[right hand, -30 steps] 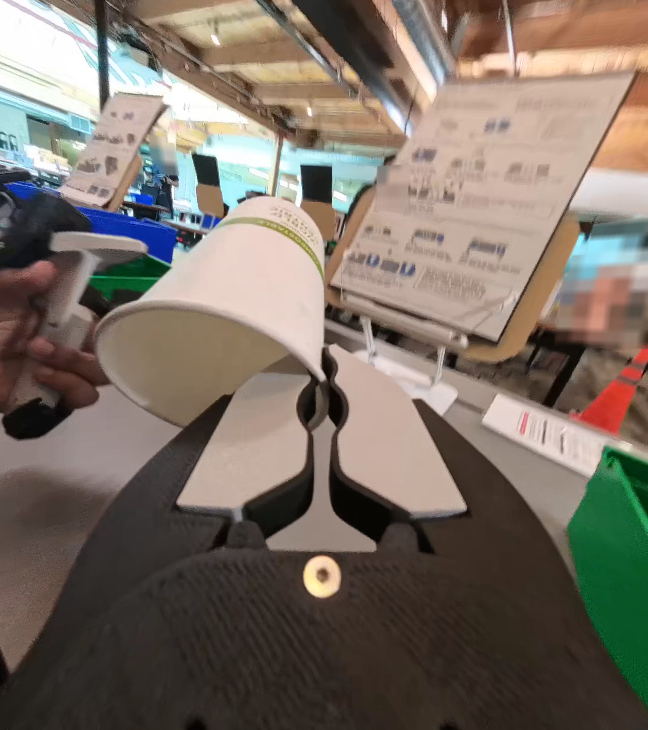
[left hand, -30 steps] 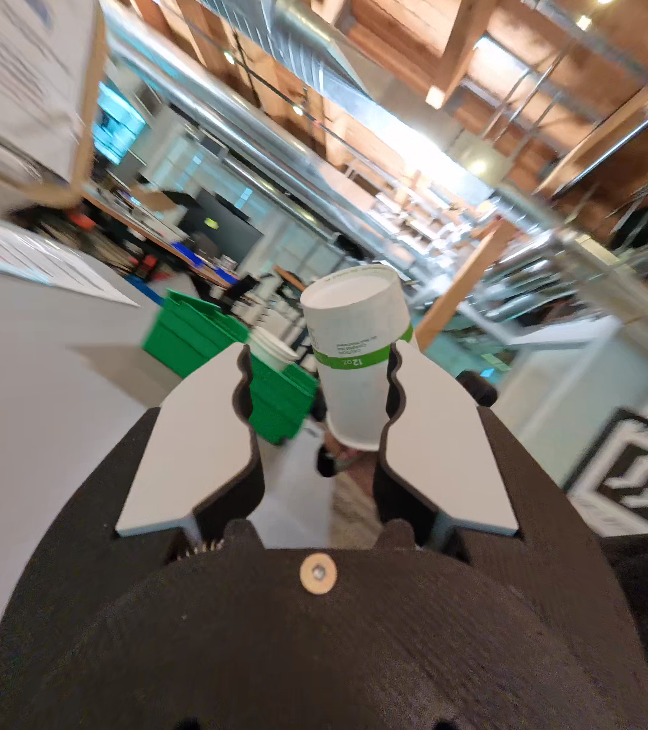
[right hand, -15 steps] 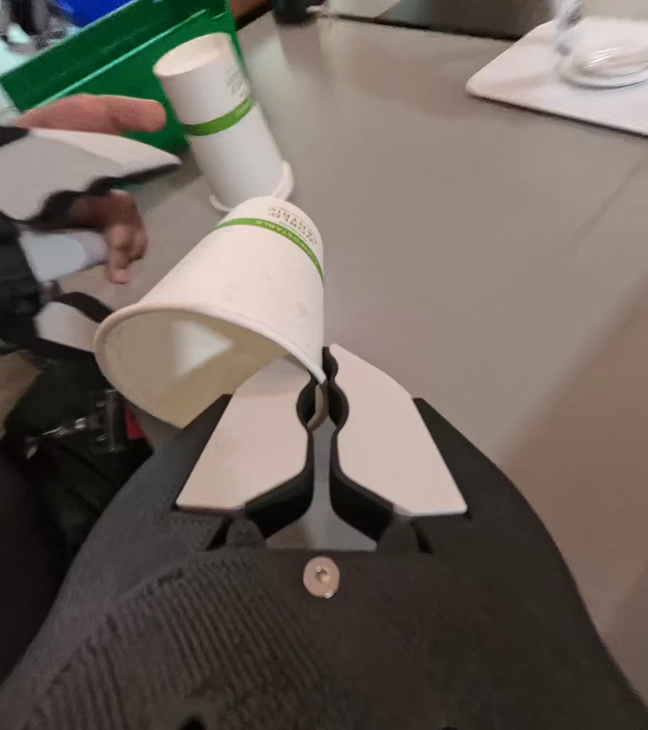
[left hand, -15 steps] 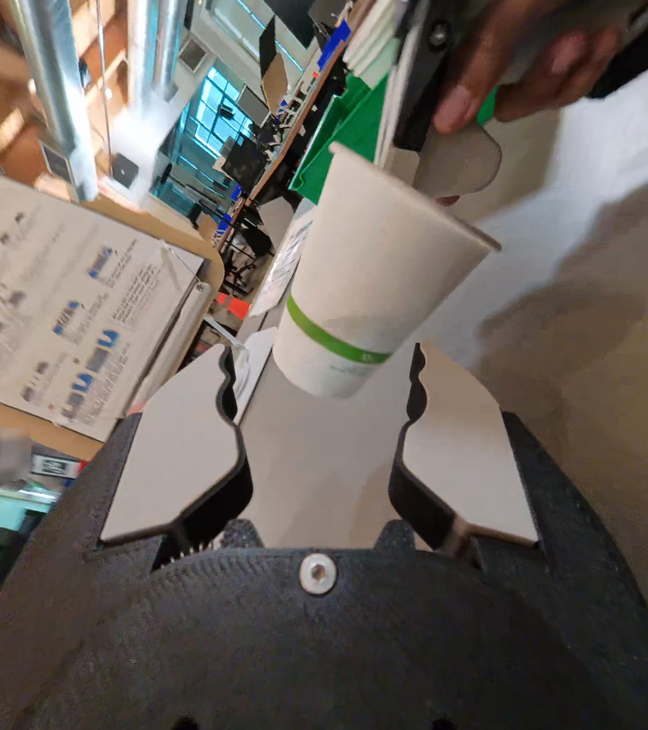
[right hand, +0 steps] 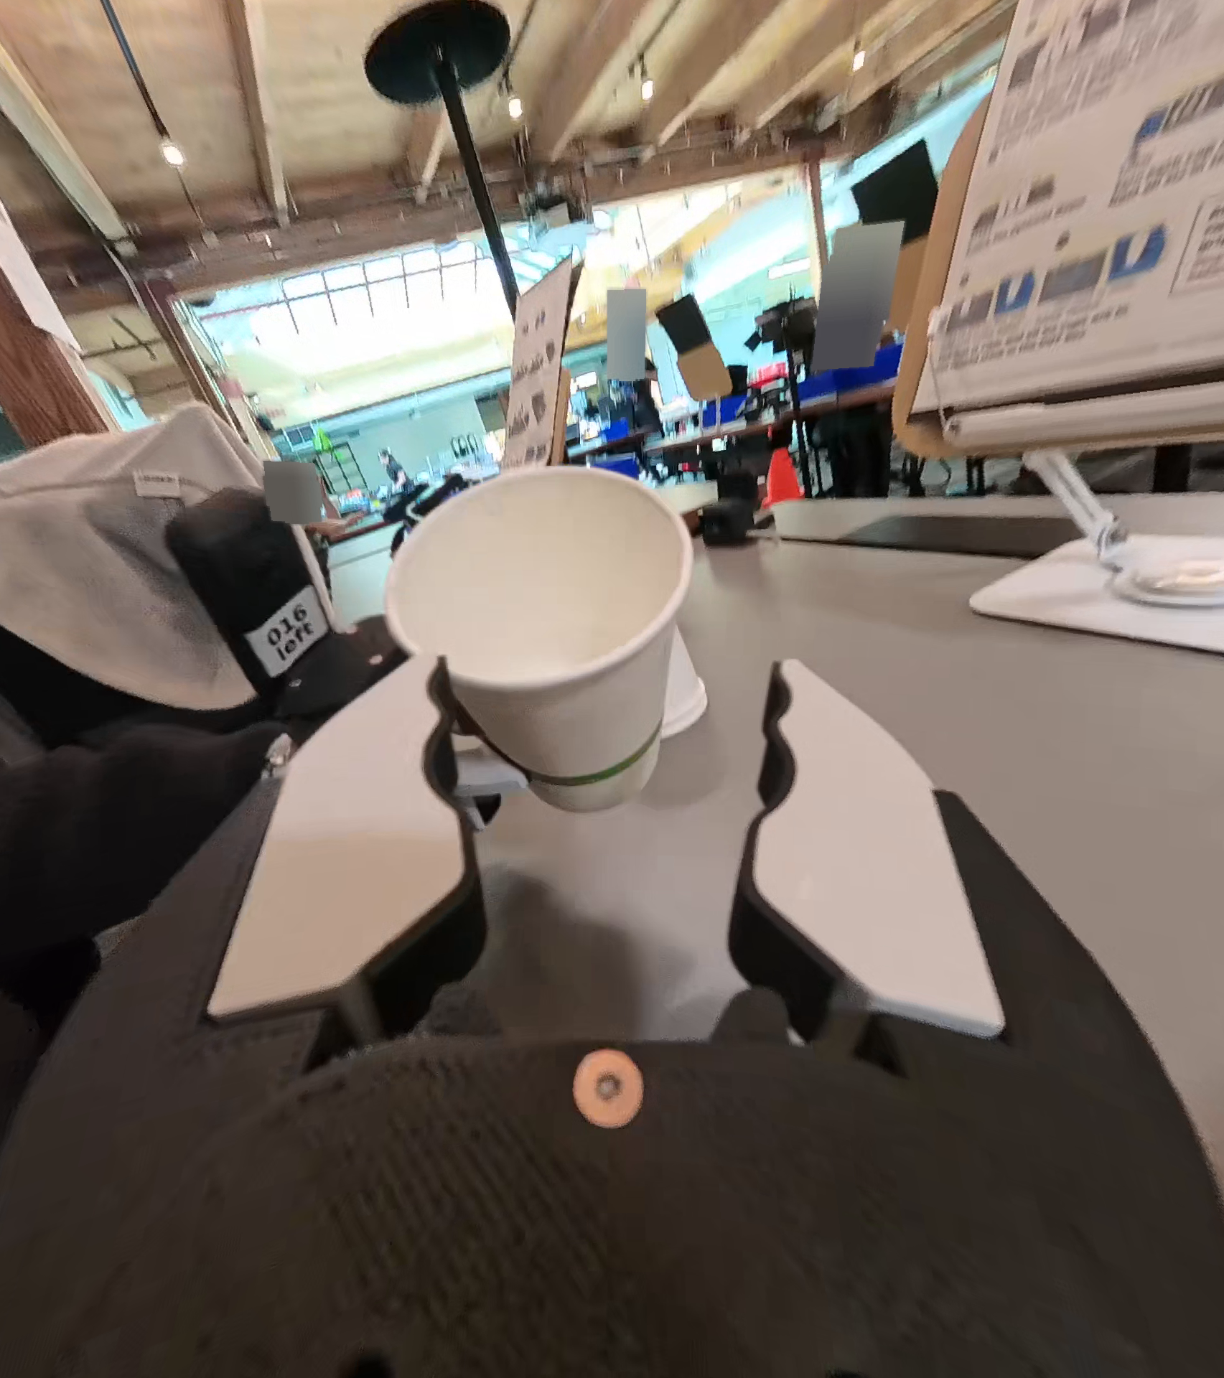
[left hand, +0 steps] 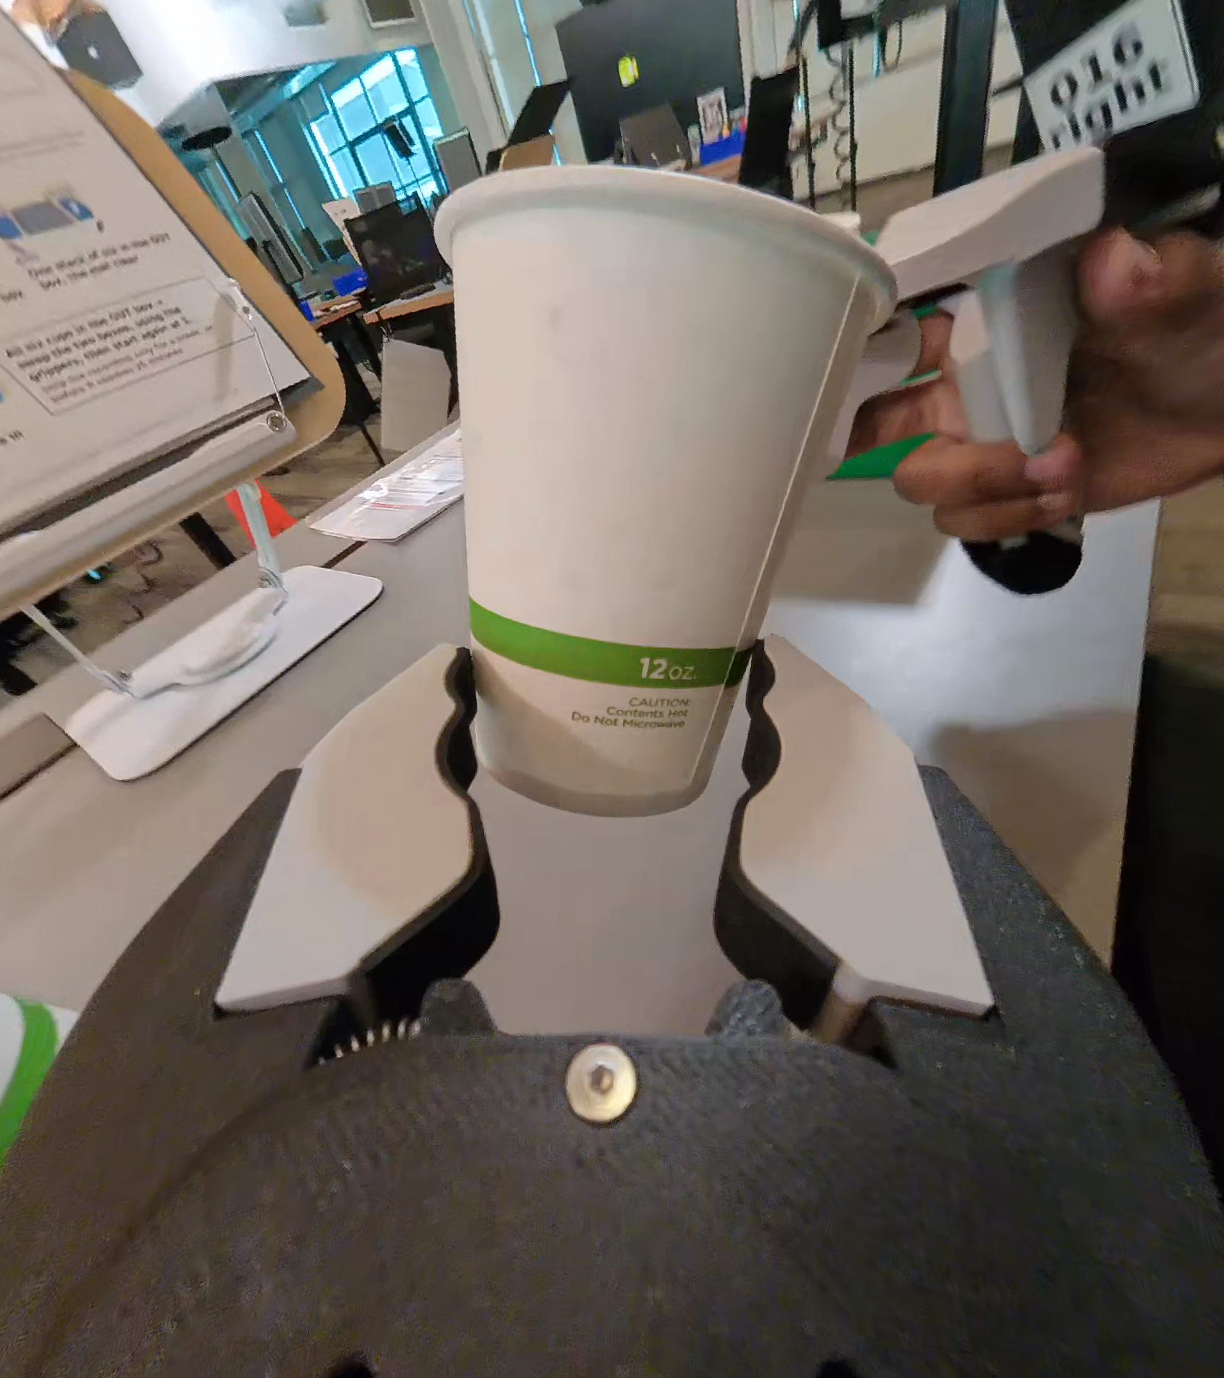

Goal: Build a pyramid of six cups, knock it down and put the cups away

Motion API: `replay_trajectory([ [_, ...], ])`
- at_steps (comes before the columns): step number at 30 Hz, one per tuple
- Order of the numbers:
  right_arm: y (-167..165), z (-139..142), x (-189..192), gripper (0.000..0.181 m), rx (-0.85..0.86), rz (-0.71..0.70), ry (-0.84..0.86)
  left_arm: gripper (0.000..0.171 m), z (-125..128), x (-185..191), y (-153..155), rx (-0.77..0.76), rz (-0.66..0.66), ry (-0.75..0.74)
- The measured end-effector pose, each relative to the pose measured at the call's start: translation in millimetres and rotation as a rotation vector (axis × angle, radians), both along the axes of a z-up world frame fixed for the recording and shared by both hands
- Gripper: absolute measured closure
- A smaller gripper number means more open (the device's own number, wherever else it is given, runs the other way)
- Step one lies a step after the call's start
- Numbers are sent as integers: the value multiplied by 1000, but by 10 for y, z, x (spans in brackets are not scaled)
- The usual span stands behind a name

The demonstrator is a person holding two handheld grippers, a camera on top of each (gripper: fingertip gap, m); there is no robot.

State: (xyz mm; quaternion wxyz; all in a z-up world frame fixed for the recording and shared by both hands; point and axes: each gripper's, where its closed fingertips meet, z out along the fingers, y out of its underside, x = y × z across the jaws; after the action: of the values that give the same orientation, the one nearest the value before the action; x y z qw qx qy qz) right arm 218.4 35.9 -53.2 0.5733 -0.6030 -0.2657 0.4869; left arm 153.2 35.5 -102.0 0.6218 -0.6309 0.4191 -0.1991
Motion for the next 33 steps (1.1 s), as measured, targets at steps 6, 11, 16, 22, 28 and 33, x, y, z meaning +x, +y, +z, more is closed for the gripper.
replay_trajectory([
  [6, -106, 130, -75, 83, 108, -31, 43, 100, 120, 44, -4, -176, -27, -251],
  [11, -190, 33, -281, 93, 142, -24, -46, 99, 39, 315, -224, -172, -125, -198],
  [16, -118, 187, -126, 95, 219, -101, -71, 105, -74, 427, -283, -168, -127, -152],
  [22, 240, 937, 1098, 95, 348, -455, 65, 105, -132, 317, -164, -160, -88, -139],
  [28, 445, 1087, 2453, 96, 449, -771, 88, 105, -182, 169, -54, -186, -17, -147],
  [33, 699, 912, 2920, 96, 455, -957, -18, 106, -129, 25, -70, -192, 24, -185],
])
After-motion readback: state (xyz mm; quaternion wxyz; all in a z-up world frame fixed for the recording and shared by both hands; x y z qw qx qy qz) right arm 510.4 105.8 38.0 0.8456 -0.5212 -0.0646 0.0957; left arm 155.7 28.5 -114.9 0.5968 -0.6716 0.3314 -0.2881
